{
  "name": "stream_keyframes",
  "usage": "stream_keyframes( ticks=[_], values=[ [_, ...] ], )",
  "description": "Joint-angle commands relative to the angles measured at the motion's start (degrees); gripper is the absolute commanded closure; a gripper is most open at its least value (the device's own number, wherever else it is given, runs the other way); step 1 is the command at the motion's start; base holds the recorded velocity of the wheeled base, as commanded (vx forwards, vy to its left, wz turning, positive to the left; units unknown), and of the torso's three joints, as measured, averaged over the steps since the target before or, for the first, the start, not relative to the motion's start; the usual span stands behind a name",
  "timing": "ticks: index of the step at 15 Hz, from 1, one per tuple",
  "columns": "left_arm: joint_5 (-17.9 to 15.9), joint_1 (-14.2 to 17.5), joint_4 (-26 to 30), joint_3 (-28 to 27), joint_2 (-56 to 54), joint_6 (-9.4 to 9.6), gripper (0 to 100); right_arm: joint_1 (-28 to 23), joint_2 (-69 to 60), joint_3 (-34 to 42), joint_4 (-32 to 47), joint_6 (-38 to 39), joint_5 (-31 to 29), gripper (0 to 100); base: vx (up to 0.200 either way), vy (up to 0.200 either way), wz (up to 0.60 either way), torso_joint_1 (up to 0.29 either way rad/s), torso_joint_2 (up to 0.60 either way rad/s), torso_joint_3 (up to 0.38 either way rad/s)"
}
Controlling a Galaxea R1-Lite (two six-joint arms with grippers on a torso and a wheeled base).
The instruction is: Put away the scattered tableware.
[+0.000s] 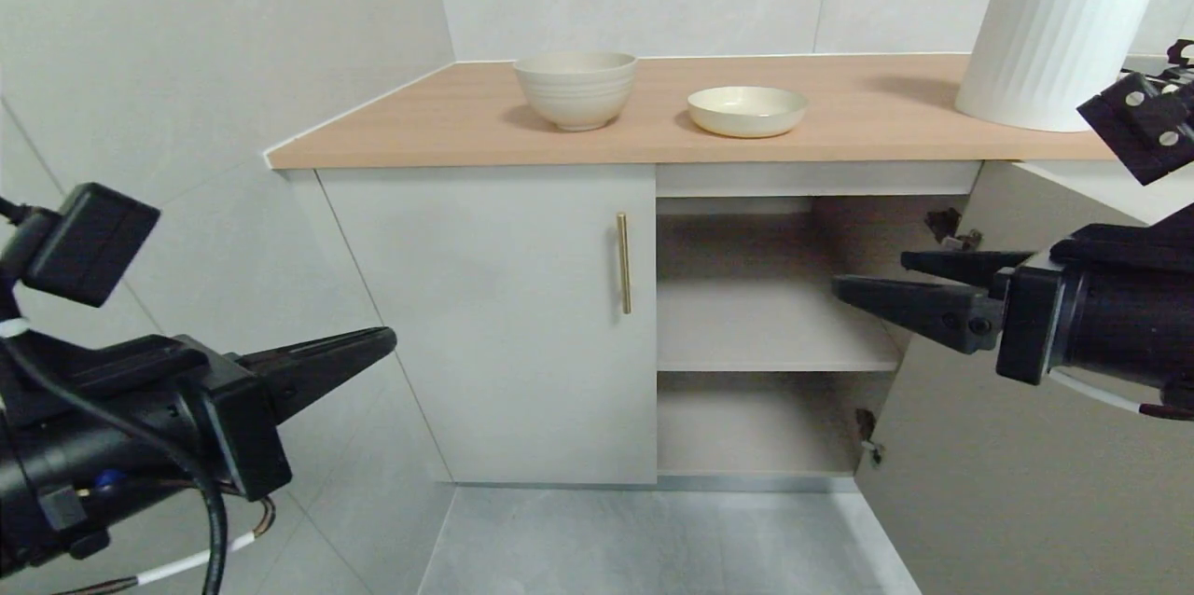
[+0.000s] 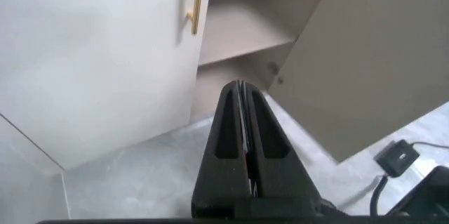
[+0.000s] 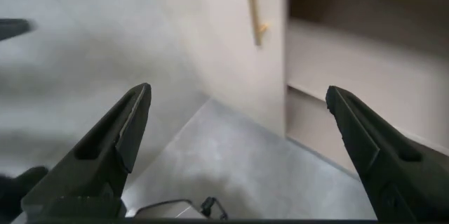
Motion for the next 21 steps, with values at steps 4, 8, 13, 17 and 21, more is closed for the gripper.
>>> stream_keyframes(
  ticks=[4,8,13,17,21],
  values=[
    [0.0,1.6,1.0,-1.8,-2.5,-0.06,0,0.0,1.1,-1.5,0.3,0.0,-3.9,0,0.0,0.0,0.0,0.0,0.0,0.0],
    [0.3,4.2,1.0,-4.2,-2.5,-0.33,0,0.0,1.9,-2.1,0.3,0.0,-6.7,0,0.0,0.0,0.0,0.0,0.0,0.0],
    [0.5,4.3,1.0,-4.3,-2.7,-0.33,0,0.0,1.8,-2.1,0.3,0.0,-6.8,0,0.0,0.0,0.0,0.0,0.0,0.0],
    [0.5,4.3,2.6,-4.5,-3.0,-0.06,0,0.0,1.8,-2.1,0.3,0.0,-6.8,0,0.0,0.0,0.0,0.0,0.0,0.0],
    [0.2,4.4,5.9,-5.6,-4.0,-0.42,0,0.0,1.9,-2.1,0.4,-0.1,-6.8,0,0.1,0.0,0.0,0.001,0.0,0.0]
  ],
)
